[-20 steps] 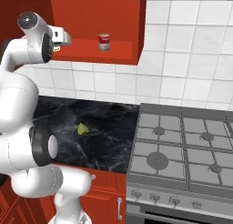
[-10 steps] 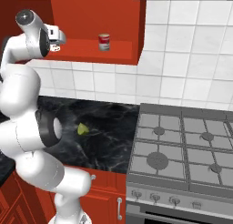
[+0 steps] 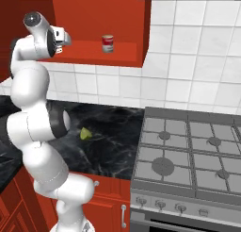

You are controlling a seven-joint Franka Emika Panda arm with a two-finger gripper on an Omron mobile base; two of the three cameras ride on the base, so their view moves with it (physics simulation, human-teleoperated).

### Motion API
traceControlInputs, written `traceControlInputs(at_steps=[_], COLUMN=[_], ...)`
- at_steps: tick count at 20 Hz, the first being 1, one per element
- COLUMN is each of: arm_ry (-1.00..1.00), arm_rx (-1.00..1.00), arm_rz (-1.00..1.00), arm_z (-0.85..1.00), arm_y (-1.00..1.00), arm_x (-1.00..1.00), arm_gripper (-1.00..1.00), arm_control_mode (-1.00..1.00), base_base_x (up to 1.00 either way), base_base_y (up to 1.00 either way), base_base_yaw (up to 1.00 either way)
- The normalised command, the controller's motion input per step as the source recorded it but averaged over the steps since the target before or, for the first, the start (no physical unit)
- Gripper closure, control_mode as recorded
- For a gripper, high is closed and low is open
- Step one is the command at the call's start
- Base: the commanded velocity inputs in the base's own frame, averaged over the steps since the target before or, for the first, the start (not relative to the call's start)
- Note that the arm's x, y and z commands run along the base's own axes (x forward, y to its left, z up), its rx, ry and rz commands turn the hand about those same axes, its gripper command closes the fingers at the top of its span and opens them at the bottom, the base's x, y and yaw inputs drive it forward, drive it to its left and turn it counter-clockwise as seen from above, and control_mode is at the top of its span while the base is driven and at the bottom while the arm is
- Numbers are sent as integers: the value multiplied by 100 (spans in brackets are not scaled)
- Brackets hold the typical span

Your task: Restock the canned food cabinet by taking the new fresh canned food from the counter and placing it in the cabinet. Then, take the old canned food from the cabinet and place it on the counter.

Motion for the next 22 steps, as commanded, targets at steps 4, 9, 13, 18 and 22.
traceControlInputs(at_steps=[4,9,13,18,22], arm_ry=[0,0,0,0,0], arm_rx=[0,0,0,0,-2], arm_rz=[0,0,0,0,0], arm_z=[-3,0,-1,-8,-6], arm_y=[0,4,9,6,0], arm_x=[29,14,9,11,1], arm_gripper=[-100,-100,-100,-100,100], arm_control_mode=[-100,-100,-100,-100,-100], base_base_x=[0,0,0,0,0], base_base_y=[0,0,0,0,0], base_base_yaw=[0,0,0,0,0])
